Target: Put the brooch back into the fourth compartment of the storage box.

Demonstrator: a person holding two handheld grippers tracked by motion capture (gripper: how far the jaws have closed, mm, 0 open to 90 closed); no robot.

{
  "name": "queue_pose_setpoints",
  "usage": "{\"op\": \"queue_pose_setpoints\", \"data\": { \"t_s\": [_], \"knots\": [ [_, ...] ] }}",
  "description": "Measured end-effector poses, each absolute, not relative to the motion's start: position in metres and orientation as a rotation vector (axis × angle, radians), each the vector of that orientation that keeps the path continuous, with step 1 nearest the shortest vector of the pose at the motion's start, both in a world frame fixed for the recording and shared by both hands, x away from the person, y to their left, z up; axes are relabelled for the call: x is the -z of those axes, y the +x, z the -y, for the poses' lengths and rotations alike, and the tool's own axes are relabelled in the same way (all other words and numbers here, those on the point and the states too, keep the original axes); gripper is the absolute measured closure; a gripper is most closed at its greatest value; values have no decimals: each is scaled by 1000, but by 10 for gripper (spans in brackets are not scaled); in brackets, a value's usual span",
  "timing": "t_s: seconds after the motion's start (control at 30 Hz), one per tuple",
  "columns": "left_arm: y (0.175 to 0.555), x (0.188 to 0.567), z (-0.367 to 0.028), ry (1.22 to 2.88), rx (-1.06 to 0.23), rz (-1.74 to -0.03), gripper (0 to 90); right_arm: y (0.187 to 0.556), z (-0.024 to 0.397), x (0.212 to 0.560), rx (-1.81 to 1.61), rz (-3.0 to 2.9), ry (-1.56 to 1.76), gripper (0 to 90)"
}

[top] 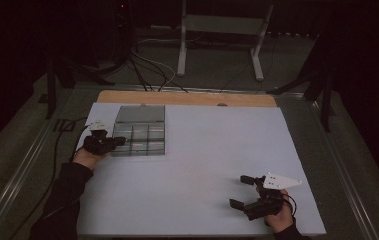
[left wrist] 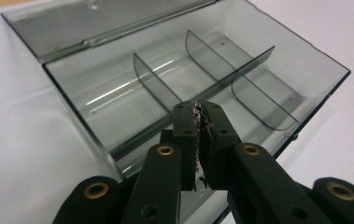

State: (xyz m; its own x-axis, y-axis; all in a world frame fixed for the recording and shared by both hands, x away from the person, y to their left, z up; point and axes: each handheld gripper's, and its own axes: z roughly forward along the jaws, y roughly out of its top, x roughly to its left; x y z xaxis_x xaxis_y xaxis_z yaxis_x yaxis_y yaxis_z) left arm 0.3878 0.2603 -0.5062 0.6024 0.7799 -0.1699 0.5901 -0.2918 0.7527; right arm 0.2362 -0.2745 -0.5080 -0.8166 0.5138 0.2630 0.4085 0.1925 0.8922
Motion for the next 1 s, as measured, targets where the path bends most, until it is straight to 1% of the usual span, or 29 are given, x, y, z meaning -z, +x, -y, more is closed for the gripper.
{"op": "queue_pose_setpoints", "data": {
  "t_s": [0.17, 0.27, 0.4, 0.53, 0.57, 0.6, 0.73, 0.8, 1.0],
  "knots": [
    [388, 506, -260, 2013, -322, -1121, 875, 237, 274, 508, -1708, -2357, 912, 0],
    [388, 506, -259, 2028, -329, -1128, 874, 237, 274, 508, -1708, -2358, 911, 0],
    [387, 505, -260, 2007, -321, -1132, 873, 237, 275, 508, -1710, -2356, 914, 0],
    [385, 500, -263, 1972, -331, -1136, 788, 237, 275, 508, -1710, -2356, 915, 0],
    [384, 498, -263, 1970, -331, -1136, 785, 237, 275, 508, -1708, -2356, 916, 0],
    [383, 497, -264, 1960, -332, -1126, 734, 237, 275, 508, -1709, -2356, 915, 0],
    [380, 492, -264, 1937, -330, -1118, 594, 237, 275, 508, -1709, -2354, 918, 0],
    [378, 490, -262, 1947, -347, -1109, 496, 236, 275, 508, -1706, -2355, 915, 0],
    [373, 485, -259, 1946, -360, -1092, 293, 236, 275, 508, -1704, -2355, 918, 0]
  ]
}}
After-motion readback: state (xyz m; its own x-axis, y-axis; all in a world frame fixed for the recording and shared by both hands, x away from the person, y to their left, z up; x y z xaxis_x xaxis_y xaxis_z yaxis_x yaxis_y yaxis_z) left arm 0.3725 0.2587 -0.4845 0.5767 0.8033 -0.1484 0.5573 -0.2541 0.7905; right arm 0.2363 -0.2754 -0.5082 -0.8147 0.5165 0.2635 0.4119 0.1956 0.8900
